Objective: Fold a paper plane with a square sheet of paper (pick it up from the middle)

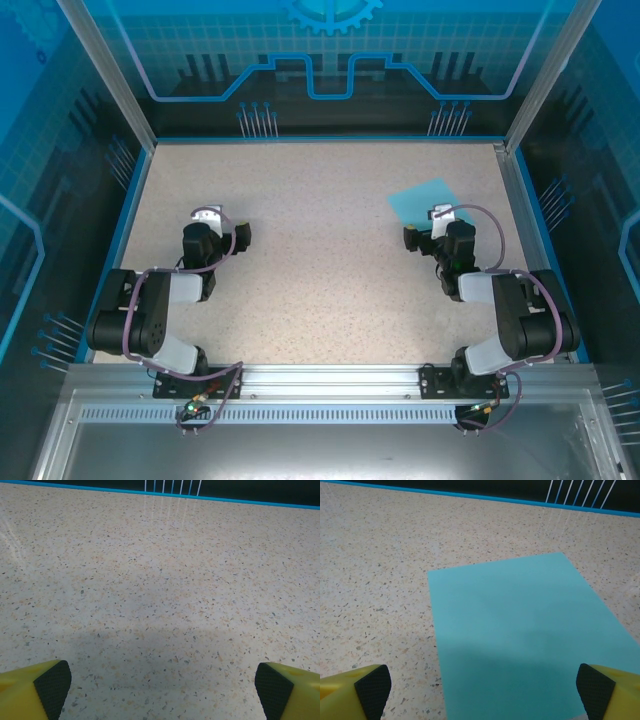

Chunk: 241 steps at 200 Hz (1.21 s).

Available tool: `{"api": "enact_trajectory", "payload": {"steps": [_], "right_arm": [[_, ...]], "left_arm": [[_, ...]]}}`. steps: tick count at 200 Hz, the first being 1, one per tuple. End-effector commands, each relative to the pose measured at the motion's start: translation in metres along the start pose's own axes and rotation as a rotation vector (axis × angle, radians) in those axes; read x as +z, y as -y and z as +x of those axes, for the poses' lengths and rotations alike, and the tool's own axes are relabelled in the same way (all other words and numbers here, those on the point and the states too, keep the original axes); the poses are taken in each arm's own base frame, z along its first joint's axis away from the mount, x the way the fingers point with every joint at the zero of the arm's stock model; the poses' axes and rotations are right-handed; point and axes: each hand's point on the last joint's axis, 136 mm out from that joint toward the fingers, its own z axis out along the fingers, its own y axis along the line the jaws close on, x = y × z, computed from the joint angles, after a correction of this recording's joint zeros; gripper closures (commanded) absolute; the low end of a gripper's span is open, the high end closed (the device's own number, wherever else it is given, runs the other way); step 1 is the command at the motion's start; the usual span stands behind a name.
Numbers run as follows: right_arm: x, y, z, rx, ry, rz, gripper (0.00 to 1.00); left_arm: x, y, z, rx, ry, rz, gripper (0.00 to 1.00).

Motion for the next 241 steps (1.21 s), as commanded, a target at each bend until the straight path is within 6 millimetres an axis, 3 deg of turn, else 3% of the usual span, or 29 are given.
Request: {"api": "enact_trajectory", "payload": {"steps": [1,26,46,73,102,112,117,136,159,195,241], "right_arm": [[-0.002,0.004,-0.022,-0.013,0.020,-0.006,0.00],[-0.018,0.011,-0.043,-0.005,0.000,0.056,0.00],[-0.032,0.019,-0.061,0.095,-0.036,0.098,0.01],[-0.043,-0.002,-0.074,0.092,-0.131,-0.006,0.00],[-0.042,-0.002,-0.077,0.224,-0.223,0.020,0.01],[-0.038,-0.010,-0.065,0.269,-0.288,-0.013,0.01],[-0.034,-0.012,-0.076,0.286,-0.283,-0.031,0.00],[-0.023,0.004,-0.054,0.456,-0.420,0.081,0.01],[0.001,-0.006,-0.035,0.613,-0.520,0.014,0.01],[0.032,-0.010,-0.017,0.643,-0.631,0.024,0.01],[0.056,-0.014,0.008,0.669,-0.735,0.036,0.01]], "left_arm": [[-0.001,-0.001,-0.014,0.002,0.033,-0.014,0.01],[-0.012,-0.008,-0.026,-0.023,0.024,-0.063,0.02],[-0.021,-0.013,-0.034,-0.092,-0.036,-0.113,0.01],[-0.036,-0.021,-0.046,-0.229,-0.096,-0.187,0.01],[-0.051,-0.010,-0.058,-0.304,-0.149,-0.152,0.02],[-0.056,-0.004,-0.062,-0.322,-0.151,-0.122,0.02],[-0.058,-0.001,-0.064,-0.335,-0.151,-0.106,0.02],[-0.063,0.007,-0.067,-0.393,-0.179,-0.073,0.02],[-0.065,0.015,-0.063,-0.419,-0.248,-0.048,0.02],[-0.064,0.023,-0.053,-0.427,-0.308,-0.012,0.02],[-0.060,0.022,-0.044,-0.409,-0.365,-0.040,0.02]]}}
